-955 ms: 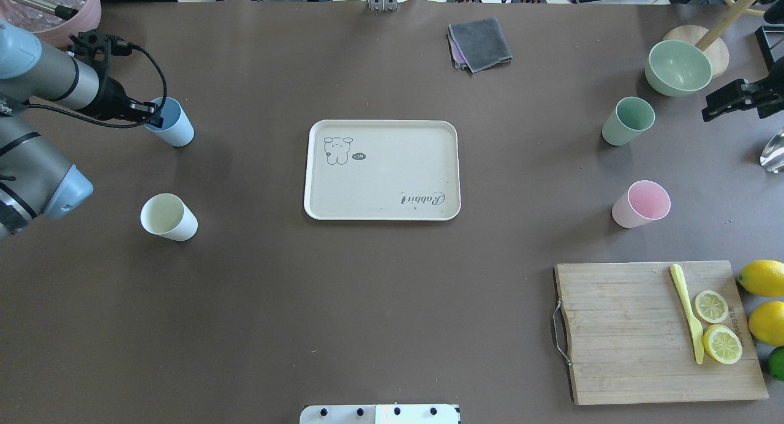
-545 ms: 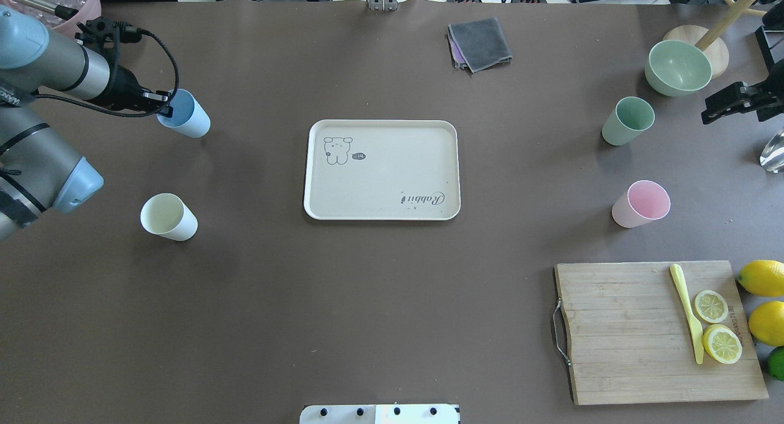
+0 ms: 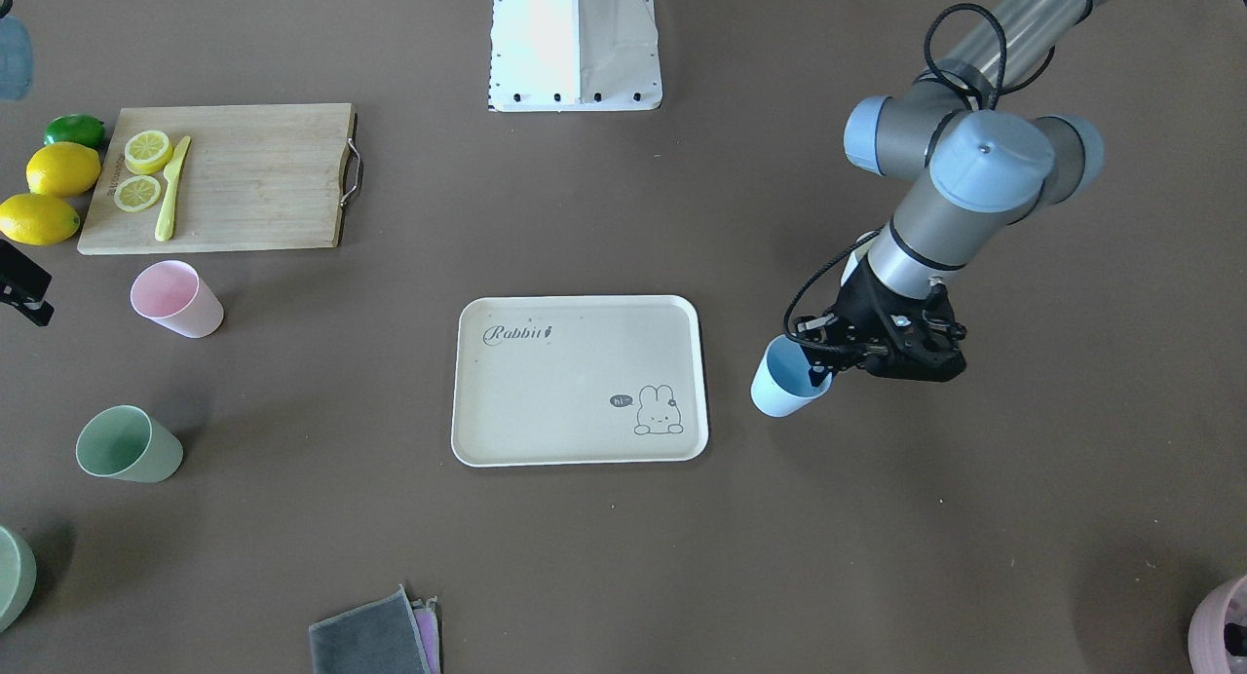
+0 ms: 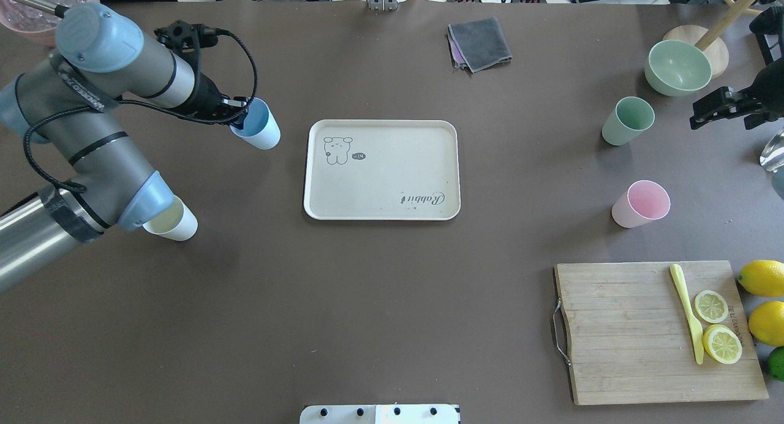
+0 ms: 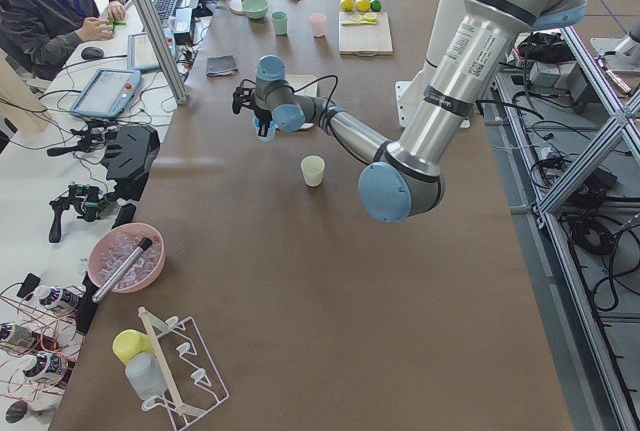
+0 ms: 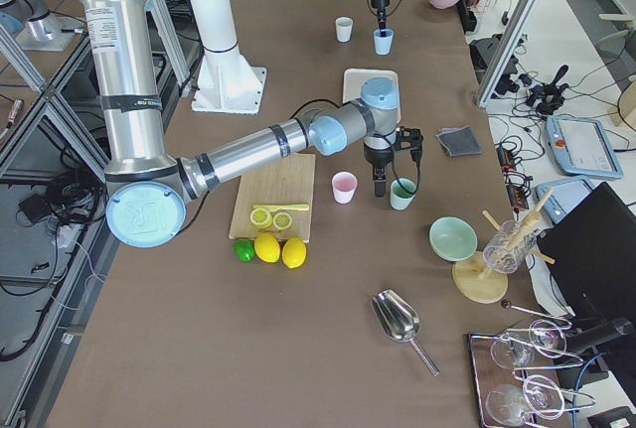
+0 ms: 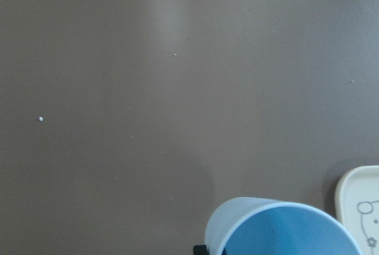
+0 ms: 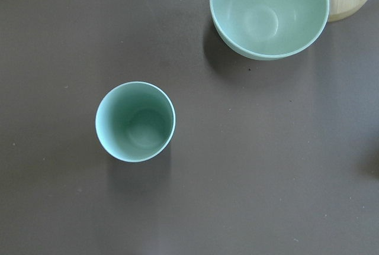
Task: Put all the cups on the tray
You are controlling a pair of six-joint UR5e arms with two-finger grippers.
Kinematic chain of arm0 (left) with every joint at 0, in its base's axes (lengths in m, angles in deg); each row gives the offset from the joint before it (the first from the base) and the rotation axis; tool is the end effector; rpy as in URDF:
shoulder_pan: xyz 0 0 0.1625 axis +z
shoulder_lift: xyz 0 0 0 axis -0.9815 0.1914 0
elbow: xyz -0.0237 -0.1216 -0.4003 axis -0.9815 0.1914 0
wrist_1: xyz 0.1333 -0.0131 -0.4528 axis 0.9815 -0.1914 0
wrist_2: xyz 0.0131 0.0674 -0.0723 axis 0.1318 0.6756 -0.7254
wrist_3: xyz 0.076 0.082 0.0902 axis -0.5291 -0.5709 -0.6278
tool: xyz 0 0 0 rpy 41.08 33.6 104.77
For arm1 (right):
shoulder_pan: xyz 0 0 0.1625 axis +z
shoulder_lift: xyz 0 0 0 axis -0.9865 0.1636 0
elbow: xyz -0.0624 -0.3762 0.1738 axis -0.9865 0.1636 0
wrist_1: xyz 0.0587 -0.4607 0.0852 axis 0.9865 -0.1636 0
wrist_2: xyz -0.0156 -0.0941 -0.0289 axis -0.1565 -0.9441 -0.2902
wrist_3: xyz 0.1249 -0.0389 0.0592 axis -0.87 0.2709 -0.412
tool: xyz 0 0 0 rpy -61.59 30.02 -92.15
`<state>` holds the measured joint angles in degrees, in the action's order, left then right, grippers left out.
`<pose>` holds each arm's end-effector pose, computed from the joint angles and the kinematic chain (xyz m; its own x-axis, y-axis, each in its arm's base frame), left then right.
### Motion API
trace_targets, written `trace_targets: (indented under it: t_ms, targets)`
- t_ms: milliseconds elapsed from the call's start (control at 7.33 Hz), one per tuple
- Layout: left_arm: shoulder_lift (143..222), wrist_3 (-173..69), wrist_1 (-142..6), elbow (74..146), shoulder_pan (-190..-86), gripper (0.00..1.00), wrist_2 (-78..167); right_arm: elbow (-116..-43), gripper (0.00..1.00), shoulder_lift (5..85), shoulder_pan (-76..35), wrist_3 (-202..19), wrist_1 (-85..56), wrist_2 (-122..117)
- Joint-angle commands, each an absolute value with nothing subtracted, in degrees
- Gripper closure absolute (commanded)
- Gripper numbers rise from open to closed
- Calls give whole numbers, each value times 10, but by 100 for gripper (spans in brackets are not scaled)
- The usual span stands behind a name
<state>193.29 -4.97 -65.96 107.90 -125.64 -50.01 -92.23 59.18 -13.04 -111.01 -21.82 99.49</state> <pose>0.4767 -0.6086 0.2963 0.5548 0.0357 -0.8312 0.1711 0.9728 0.1561 -0.1855 -0.5821 0.4646 0.7276 0.0197 0.6857 -0.1085 0.9903 0.0868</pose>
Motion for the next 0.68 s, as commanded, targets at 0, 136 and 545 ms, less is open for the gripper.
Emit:
trace_targets:
  t_ms: [0, 136, 545]
  targets:
    - [1987, 17, -599, 1095, -1193, 100, -464, -926, 3, 592, -140, -1132, -218, 996]
    - [2000, 26, -583, 1095, -1157, 100, -427, -934, 3, 596, -148, -1154, -218, 996]
    - [2000, 29, -580, 1091, -1134, 85, -410, -943, 3, 600, -164, -1166, -218, 998]
